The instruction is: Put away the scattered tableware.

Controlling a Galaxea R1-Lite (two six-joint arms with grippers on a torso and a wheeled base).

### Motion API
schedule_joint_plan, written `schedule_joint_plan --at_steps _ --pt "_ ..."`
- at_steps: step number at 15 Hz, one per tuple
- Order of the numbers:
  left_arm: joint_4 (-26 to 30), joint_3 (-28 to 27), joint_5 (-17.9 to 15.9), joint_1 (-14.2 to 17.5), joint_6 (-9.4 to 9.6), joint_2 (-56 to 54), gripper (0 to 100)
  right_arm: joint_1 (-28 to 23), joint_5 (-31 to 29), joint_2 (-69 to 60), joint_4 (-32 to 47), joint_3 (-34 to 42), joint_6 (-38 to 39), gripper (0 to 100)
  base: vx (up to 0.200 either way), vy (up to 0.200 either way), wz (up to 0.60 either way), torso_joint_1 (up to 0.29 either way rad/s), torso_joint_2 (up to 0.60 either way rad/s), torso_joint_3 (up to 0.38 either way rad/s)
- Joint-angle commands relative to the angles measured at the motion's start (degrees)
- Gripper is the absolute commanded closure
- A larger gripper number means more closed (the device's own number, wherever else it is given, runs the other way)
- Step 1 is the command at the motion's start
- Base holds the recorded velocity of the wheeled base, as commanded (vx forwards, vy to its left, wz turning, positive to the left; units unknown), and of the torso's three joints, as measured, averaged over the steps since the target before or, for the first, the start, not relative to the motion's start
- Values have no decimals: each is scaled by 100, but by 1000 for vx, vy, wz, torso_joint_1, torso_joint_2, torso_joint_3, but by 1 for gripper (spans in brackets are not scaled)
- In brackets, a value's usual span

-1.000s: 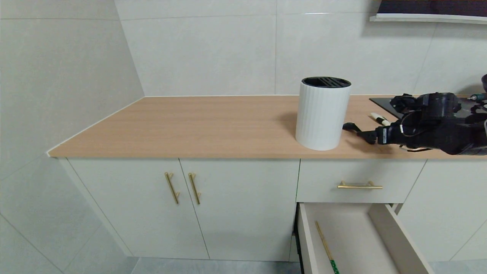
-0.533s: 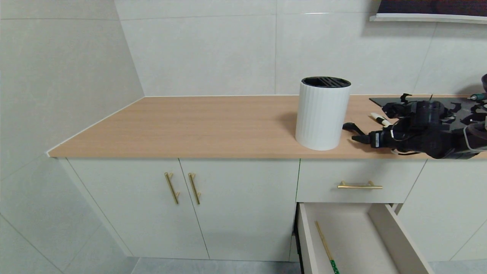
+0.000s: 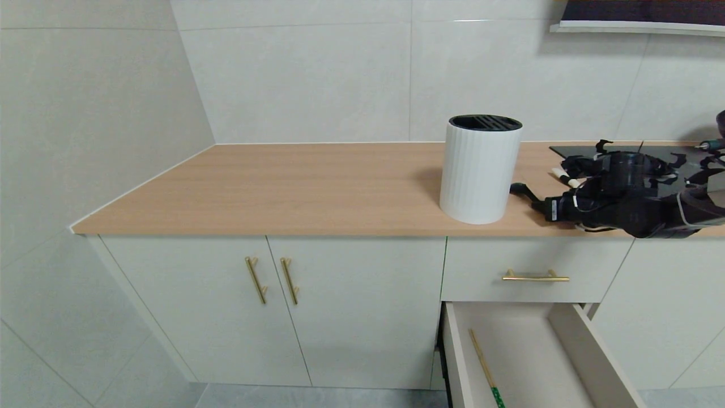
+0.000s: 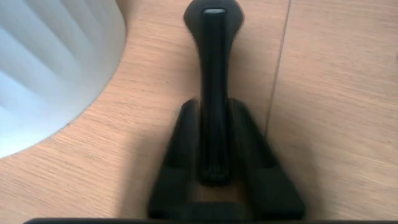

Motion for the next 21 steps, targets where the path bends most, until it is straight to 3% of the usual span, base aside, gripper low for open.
schedule_joint_plan --at_steps 1,6,10,13,21 --pt "2 0 -1 1 0 9 0 30 -7 40 38 0 -1 100 0 0 0 0 0 0" --pt "-6 0 -1 1 0 9 0 136 -781 -259 381 -61 280 100 0 0 0 0 0 0" --pt "2 0 -1 1 0 9 0 206 -877 -1376 1831 422 966 100 0 0 0 0 0 0" --pt "2 0 -1 1 0 9 0 285 -1132 -2175 2244 1125 1282 100 0 0 0 0 0 0" --pt "2 0 -1 1 0 9 0 505 -948 -4285 2227 3446 1432 100 0 0 0 0 0 0"
